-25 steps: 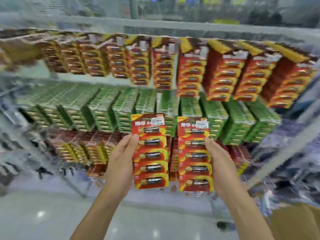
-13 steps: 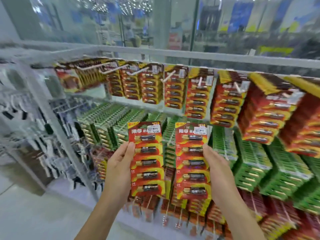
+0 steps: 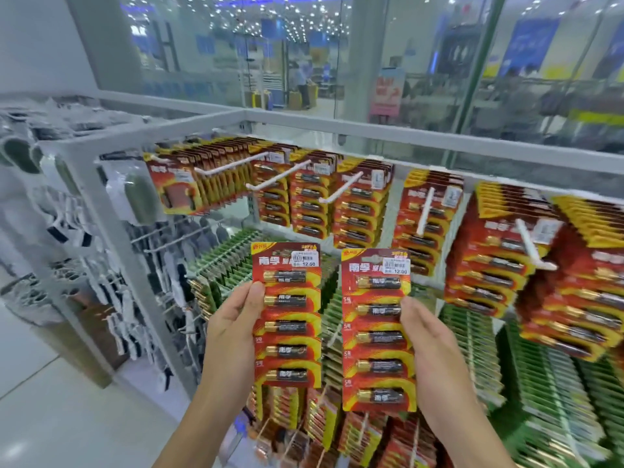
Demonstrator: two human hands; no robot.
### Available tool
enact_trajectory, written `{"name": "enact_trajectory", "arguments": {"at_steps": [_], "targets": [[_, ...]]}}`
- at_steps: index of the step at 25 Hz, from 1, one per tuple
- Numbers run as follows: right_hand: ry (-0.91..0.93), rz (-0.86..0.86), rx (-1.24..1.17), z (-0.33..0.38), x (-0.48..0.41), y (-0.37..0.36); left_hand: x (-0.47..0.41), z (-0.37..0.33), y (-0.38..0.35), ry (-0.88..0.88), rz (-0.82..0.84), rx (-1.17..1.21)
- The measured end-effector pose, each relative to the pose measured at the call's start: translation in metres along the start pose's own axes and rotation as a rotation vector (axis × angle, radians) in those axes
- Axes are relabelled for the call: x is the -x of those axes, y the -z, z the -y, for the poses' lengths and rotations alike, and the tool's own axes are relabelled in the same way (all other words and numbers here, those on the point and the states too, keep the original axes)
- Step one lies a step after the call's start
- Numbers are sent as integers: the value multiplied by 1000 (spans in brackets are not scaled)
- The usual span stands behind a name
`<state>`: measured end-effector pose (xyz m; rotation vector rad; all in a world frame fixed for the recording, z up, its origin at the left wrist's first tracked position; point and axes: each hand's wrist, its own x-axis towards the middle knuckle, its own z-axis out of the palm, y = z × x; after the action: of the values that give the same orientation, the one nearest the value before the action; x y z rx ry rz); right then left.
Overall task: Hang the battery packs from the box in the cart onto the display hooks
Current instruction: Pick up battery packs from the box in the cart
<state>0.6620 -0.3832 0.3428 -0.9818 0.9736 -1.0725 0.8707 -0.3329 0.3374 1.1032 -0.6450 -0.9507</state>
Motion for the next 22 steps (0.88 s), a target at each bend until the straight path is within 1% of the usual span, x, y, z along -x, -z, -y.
{"name": "enact_trajectory", "arguments": {"at_steps": [1, 4, 7, 11, 14, 16, 22], "targets": [[-4, 2, -1, 2, -4, -11, -11, -4, 5, -2, -6, 12], [12, -72, -34, -3, -22, -34, -41, -14, 22, -20, 10, 11], [3, -89, -92, -8, -36, -59, -66, -24, 45, -3, 29, 43], [-38, -105, -19, -13, -48, -95, -98, -52, 78, 0, 37, 79], [-66, -52, 24, -20, -52, -120, -123, -79, 99, -24, 46, 50], [-68, -55, 5, -25, -53, -132, -135, -92, 105, -26, 63, 20], [-77, -160, -44, -34, -55, -149, -150, -106, 108, -23, 86, -66]]}}
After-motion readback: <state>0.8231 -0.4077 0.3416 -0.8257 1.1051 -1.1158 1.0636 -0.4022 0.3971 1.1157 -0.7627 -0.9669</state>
